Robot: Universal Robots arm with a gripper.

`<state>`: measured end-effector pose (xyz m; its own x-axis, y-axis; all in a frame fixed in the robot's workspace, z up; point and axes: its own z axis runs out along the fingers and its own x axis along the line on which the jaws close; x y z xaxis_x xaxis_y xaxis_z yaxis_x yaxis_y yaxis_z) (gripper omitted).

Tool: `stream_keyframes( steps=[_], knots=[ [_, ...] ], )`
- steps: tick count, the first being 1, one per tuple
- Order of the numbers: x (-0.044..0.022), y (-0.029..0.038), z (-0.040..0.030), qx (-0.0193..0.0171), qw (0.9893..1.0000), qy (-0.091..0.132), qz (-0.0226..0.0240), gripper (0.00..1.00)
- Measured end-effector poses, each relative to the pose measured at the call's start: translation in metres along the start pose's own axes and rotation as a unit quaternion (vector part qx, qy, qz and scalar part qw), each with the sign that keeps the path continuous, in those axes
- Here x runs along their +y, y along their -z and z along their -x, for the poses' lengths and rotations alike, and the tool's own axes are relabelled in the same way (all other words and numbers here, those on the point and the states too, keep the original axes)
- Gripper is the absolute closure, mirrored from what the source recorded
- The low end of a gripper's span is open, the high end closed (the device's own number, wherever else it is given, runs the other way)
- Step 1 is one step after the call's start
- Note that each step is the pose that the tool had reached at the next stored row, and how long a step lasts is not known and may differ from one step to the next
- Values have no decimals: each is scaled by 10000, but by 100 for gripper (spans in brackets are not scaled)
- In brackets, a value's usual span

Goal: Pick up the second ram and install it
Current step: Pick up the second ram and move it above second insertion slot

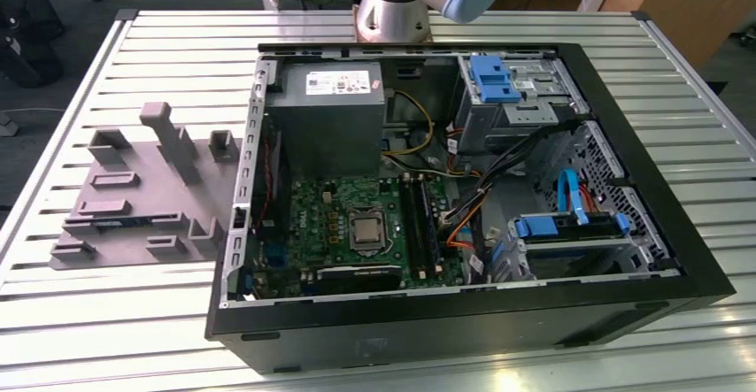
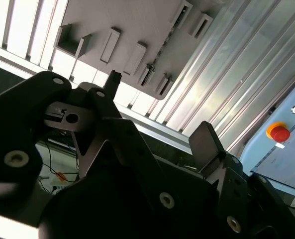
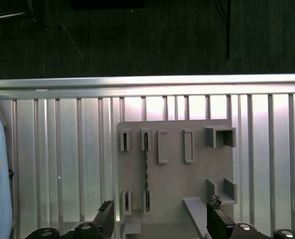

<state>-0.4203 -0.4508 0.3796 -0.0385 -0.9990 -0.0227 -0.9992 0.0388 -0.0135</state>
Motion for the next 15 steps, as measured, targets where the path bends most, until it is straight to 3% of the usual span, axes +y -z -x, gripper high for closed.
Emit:
stream_keyframes(
  steps=[1, 6, 7, 12, 13, 15],
  knots=[
    [0, -2, 0, 0, 10000, 0, 0, 18],
    [0, -11, 0, -1, 10000, 0, 0, 19],
    [0, -13, 0, -2, 10000, 0, 0, 26],
    [0, -22, 0, -3, 10000, 0, 0, 27],
    [0, -24, -1, -3, 10000, 0, 0, 35],
    [0, -28, -1, -4, 10000, 0, 0, 35]
  ],
)
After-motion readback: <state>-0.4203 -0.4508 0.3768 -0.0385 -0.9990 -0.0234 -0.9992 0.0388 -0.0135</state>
